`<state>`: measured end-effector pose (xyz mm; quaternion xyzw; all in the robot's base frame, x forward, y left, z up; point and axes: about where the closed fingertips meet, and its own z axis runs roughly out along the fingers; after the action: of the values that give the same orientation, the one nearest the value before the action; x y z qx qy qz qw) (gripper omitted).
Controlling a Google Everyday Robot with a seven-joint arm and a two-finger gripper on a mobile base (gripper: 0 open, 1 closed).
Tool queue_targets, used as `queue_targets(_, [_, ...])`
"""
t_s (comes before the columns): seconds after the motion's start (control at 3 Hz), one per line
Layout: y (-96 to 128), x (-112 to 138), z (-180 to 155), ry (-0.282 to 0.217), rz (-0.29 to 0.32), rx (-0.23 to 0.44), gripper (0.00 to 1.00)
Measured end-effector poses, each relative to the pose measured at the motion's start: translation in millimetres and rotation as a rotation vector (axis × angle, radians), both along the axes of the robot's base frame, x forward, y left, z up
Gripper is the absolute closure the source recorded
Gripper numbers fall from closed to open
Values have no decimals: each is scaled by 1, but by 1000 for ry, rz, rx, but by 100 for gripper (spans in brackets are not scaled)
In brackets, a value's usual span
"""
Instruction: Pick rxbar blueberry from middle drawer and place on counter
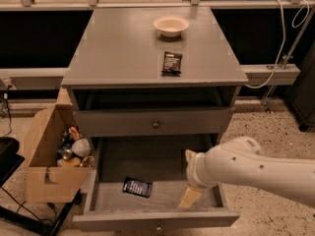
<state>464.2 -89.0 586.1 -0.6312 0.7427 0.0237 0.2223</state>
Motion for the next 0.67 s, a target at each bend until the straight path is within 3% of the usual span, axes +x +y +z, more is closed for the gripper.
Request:
queue_targets(0.33, [25,16,-57,91,-9,4,0])
queue_targets(0.67, [70,41,-110,179,-9,26,0])
